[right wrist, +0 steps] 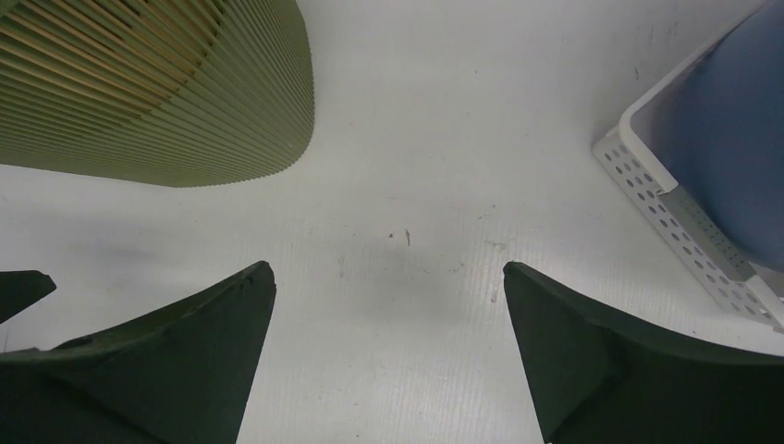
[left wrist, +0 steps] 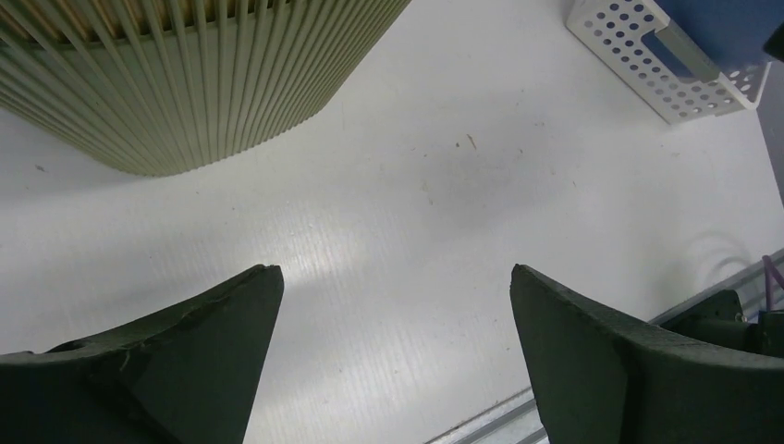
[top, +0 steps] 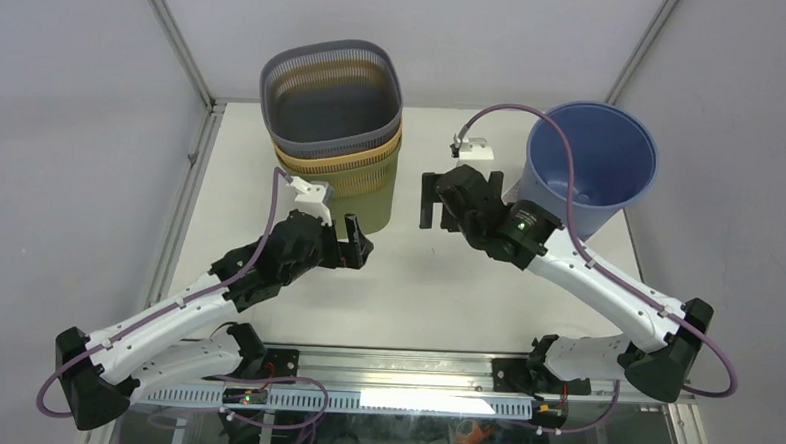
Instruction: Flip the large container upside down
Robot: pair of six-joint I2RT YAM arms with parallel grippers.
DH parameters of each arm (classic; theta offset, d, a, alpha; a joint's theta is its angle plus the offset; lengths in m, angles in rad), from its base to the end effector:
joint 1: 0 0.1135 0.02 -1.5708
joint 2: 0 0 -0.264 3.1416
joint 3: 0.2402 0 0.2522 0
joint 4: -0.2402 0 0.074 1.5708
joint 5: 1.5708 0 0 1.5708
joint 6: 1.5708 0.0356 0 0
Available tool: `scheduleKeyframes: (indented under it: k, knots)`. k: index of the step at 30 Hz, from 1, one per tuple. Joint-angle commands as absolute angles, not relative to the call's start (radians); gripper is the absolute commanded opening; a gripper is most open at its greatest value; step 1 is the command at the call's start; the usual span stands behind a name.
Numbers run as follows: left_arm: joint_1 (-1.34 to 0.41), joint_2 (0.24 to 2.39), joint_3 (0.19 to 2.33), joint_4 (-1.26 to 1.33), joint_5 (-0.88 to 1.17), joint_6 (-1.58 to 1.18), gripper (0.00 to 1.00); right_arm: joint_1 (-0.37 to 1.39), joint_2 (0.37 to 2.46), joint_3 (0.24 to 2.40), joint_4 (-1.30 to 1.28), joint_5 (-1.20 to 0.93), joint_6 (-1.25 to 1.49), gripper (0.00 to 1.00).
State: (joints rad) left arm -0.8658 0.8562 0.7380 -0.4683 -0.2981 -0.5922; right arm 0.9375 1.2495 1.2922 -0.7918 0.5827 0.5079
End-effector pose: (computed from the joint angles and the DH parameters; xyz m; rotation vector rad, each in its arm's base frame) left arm 0.1293 -0.1359 0.2838 0.1228 2.1725 -0.5317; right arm 0.1666 0.1938 0.3638 -0.1847 2.1710 0.1366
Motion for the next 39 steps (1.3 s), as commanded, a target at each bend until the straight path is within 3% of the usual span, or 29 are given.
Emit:
scheduleKeyframes:
  k: [1, 9, 14, 19, 29, 35, 39]
  knots:
    - [-0.883, 0.858, 0.723, -0.401, -0.357, -0.626, 0.99, 0.934, 1.208, 1.288, -0.742, 0.618, 0.526, 1.0]
    - [-0.964, 0.938, 0.722, -0.332, -0.381, -0.639, 0.99, 0.934, 1.181, 1.282, -0.733, 0.652, 0.522, 0.99]
    - [-1.143, 1.121, 0.766, -0.236, -0.484, -0.663, 0.99, 0.934, 1.128, 1.283, -0.747, 0.74, 0.505, 1.0]
    - [-1.194, 1.353, 0.916, -0.177, -0.502, -0.661, 0.99, 0.934, 1.077, 1.299, -0.755, 0.819, 0.458, 1.0]
    - [-1.123, 1.67, 1.193, -0.165, -0.524, -0.533, 0.99, 0.935, 0.948, 1.241, -0.703, 0.891, 0.437, 0.99]
    - [-0.999, 1.684, 1.215, -0.165, -0.463, -0.479, 0.99, 0.934, 0.93, 1.245, -0.741, 0.887, 0.454, 0.99]
    - [-0.9, 1.649, 1.18, -0.166, -0.432, -0.46, 0.99, 0.903, 0.988, 1.371, -0.897, 0.933, 0.522, 0.99]
